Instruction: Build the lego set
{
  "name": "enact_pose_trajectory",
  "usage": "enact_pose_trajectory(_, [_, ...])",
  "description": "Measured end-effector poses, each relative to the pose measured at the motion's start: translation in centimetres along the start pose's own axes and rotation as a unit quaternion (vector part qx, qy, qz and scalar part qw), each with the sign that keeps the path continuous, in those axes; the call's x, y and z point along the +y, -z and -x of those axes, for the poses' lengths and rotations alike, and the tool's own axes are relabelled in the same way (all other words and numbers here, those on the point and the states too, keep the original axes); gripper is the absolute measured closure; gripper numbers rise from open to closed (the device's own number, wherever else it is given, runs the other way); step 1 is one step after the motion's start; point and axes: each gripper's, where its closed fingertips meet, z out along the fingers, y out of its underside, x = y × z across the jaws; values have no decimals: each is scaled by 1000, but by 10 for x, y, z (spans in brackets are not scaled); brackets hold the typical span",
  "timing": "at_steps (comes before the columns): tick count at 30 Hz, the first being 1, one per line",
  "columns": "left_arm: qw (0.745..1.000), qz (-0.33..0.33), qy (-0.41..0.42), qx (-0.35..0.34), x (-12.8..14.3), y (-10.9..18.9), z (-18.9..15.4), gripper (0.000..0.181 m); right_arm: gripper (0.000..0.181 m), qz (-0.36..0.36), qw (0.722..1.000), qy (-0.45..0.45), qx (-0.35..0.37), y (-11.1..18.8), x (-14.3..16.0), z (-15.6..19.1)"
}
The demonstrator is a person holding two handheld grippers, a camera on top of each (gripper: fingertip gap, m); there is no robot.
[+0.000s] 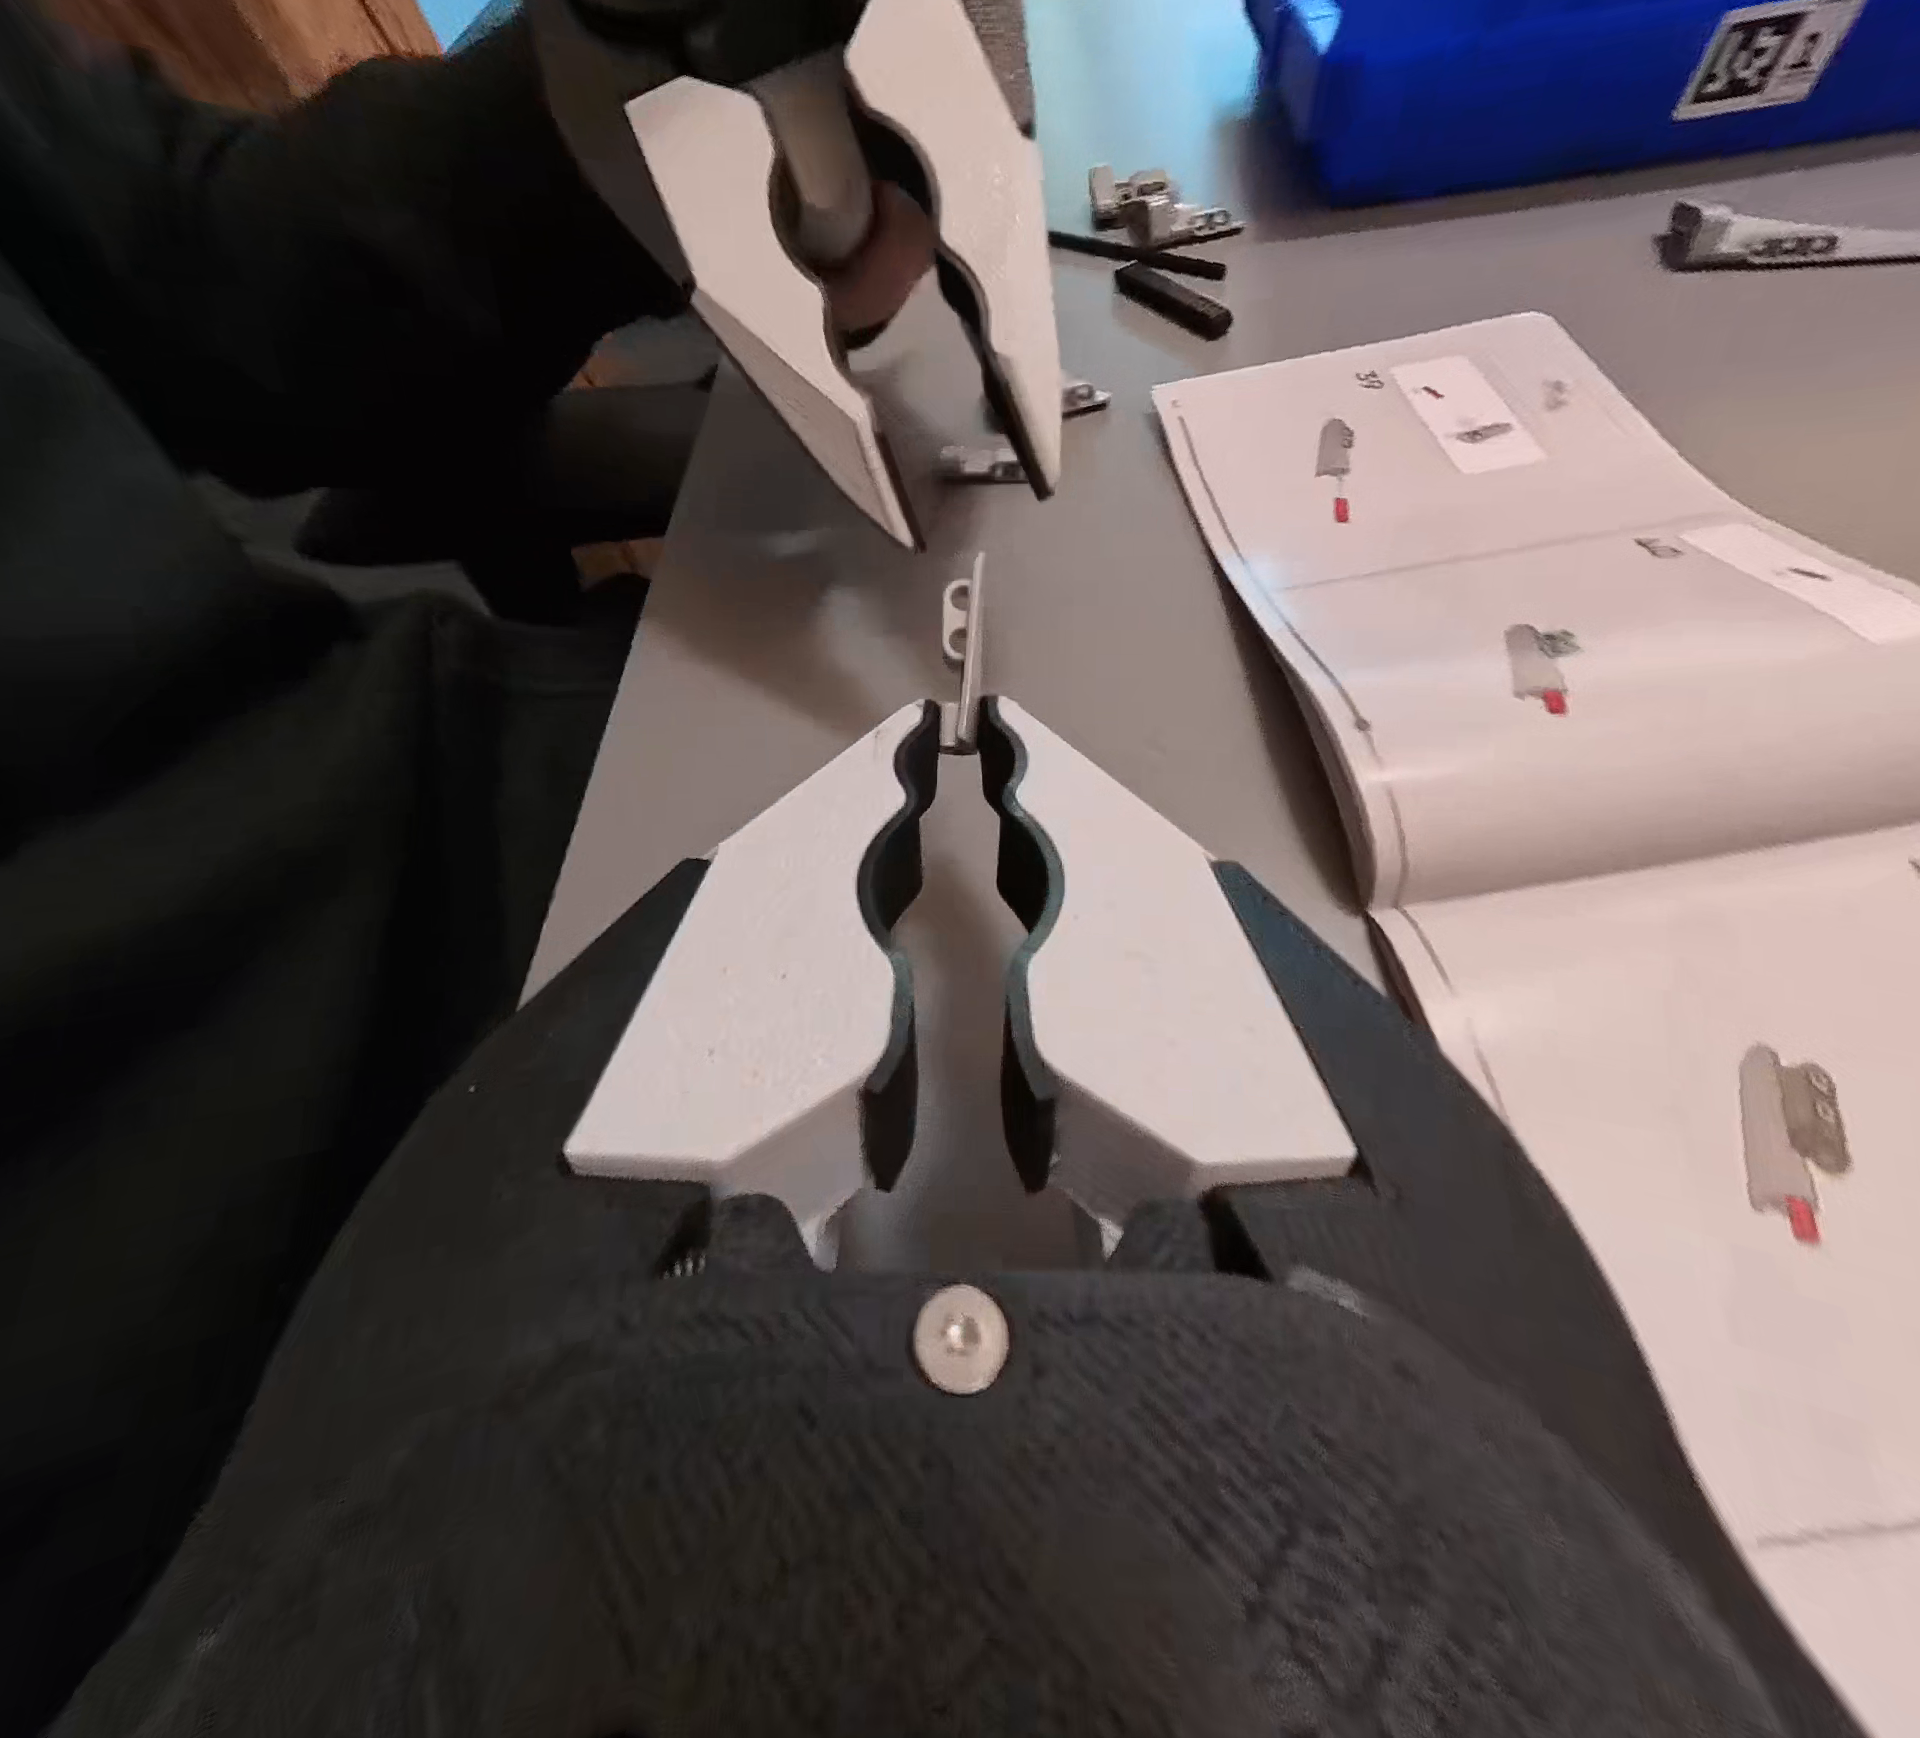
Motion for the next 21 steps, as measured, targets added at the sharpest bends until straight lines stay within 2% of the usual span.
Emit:
enact_pose_trajectory(3, [1000,-2,13,17,4,-4,1,159,175,5,1000,19,-21,-8,-1,8])
enact_pose_trajectory(6, [999,3,12,30,9,-3,-1,162,175,9,999,33,-13,-14,-2,7])
enact_pose_trajectory(14, [999,-12,15,37,15,8,-4,167,175,22,999,22,-34,-28,-7,9])
enact_pose_trajectory(17, [998,-22,22,61,15,12,-12,165,175,29,999,12,-35,-33,-7,8])
enact_pose_trajectory(21, [999,-17,18,37,18,12,-6,167,175,32,999,29,-25,-37,-10,8])
